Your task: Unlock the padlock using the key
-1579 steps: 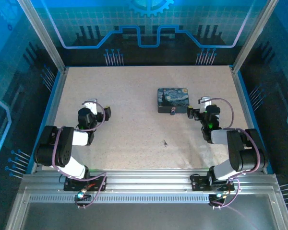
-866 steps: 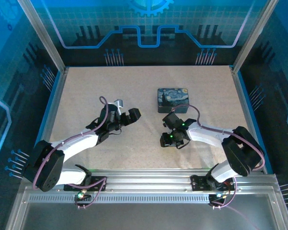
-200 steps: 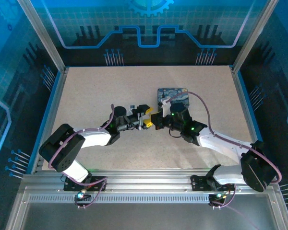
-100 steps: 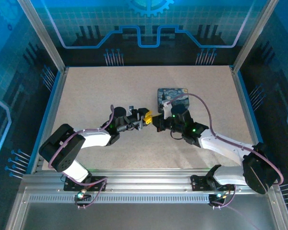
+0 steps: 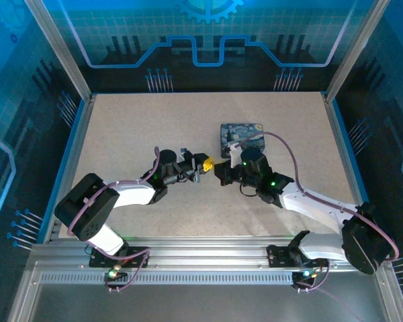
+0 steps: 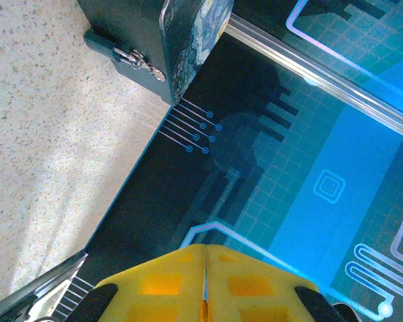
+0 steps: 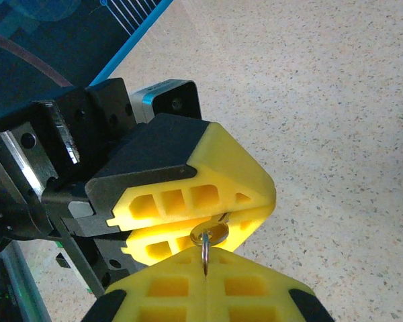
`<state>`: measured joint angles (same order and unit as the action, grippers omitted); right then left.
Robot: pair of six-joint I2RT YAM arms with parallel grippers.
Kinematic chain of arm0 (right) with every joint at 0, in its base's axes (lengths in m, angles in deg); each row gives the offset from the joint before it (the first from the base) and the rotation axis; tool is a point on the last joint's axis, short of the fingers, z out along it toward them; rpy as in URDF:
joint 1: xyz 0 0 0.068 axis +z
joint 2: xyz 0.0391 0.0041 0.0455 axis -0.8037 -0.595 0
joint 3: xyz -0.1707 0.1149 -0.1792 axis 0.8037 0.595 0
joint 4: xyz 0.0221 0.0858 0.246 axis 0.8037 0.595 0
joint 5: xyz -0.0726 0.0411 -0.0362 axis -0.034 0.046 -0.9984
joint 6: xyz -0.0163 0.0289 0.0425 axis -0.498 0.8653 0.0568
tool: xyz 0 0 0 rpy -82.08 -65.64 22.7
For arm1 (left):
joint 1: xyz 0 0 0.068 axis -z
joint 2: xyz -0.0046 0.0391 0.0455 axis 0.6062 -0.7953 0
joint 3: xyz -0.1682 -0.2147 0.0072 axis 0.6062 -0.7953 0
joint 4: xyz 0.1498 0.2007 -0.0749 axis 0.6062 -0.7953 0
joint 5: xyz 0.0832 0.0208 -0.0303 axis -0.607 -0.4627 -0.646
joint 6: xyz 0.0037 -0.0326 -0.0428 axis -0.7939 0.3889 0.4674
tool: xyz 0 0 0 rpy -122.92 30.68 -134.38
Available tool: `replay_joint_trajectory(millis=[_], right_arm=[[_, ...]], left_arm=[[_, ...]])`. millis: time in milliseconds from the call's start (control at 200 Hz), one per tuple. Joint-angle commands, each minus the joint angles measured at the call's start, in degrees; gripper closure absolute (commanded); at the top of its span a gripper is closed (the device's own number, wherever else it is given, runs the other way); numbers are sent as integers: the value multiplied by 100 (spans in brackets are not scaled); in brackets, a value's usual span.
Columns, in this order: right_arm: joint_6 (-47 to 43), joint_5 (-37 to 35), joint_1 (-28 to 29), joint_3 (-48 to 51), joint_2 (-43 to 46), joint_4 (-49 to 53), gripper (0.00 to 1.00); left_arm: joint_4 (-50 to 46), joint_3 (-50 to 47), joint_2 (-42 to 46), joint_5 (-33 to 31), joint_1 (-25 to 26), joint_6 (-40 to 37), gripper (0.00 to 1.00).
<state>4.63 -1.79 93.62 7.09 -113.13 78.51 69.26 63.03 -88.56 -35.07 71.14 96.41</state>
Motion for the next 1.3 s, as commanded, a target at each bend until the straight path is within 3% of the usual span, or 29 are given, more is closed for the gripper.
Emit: replay_joint_trajectory(millis=[0,350,520,715,820,970,1296], right_arm=[[-19,-31,51,44,140,-22,100],[93,50,-67,182,324,-127,100],[147,223,-190,264,441,-152,100],[232,1112,-625,405,781,-413,67],[550,1672,-935,533,942,-918,57],[1298,2167,-1242,729,1086,-2069,44],[2260,2675,-1309,416,679,-3340,43]], left_arm=[[166,-47,10,-43,31,28,91],[-75,-22,134,-96,31,-124,97],[-396,44,350,-176,3,-812,100],[-1265,497,1013,-422,-30,-2790,100],[-1864,884,1339,-480,-21,-3991,100],[-1481,1088,1539,-418,-8,-4844,100],[-485,1251,1446,-225,188,-5296,100]])
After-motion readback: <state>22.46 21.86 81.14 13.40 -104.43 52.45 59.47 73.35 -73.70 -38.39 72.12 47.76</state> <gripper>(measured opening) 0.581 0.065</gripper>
